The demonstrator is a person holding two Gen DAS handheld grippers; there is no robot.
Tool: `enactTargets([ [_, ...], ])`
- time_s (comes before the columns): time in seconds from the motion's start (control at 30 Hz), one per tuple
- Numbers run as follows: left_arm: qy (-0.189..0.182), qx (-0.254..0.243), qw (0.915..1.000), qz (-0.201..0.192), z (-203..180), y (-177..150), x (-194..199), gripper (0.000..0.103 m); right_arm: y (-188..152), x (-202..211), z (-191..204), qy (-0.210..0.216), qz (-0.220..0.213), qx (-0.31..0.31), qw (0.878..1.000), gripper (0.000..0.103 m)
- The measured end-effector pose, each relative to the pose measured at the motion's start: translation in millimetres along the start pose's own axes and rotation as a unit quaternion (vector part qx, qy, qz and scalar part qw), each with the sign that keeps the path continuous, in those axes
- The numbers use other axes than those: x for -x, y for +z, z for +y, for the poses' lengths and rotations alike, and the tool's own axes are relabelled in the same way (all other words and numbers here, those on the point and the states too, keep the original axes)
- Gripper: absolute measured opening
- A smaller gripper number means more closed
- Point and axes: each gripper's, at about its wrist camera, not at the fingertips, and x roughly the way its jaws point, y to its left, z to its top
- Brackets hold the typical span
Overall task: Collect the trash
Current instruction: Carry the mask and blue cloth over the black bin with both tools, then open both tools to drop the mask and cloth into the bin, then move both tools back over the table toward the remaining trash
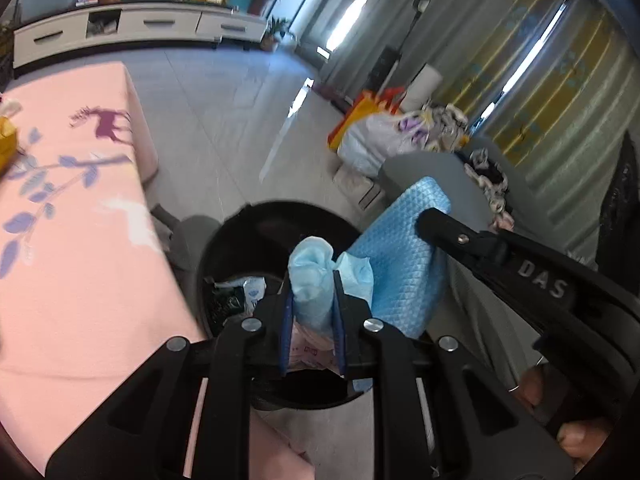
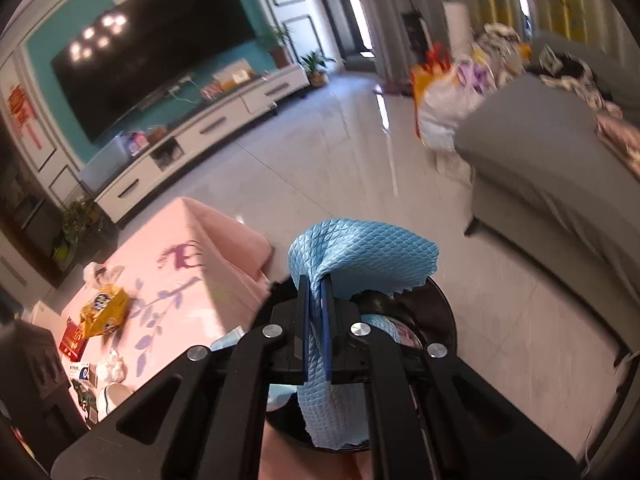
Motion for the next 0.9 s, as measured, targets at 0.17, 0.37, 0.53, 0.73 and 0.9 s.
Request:
enactTargets([
  [0.17, 0.011, 0.009, 0.9987, 0.048, 3, -5, -40, 0.018, -5, -25, -17, -0.016, 0.044, -0.03, 0.998, 0.006],
  [0.37, 0.028, 0.007, 0.9952, 0.093, 8, -12, -74, 0.021, -10, -48, -26, -0.028, 0.087, -0.045, 0.995, 0.007],
  [0.53, -0.007, 0.033, 0.9951, 0.093, 12, -11, -71, 0.067, -12, -55, -23, -0.046, 0.109, -0.038, 0.992, 0.023],
  [0.73, -0.039, 0.067, 0.9962, 0.04, 33, -3, -23, 0.097, -2, -22, -15, -0.045, 0.037, -0.051, 0.997, 0.076],
  [0.9, -0.035, 0.091, 0.995, -0.019, 62, 4, 41, 0.1, 0, 1, 0, -0.02, -0.005, -0.053, 0.998, 0.081],
])
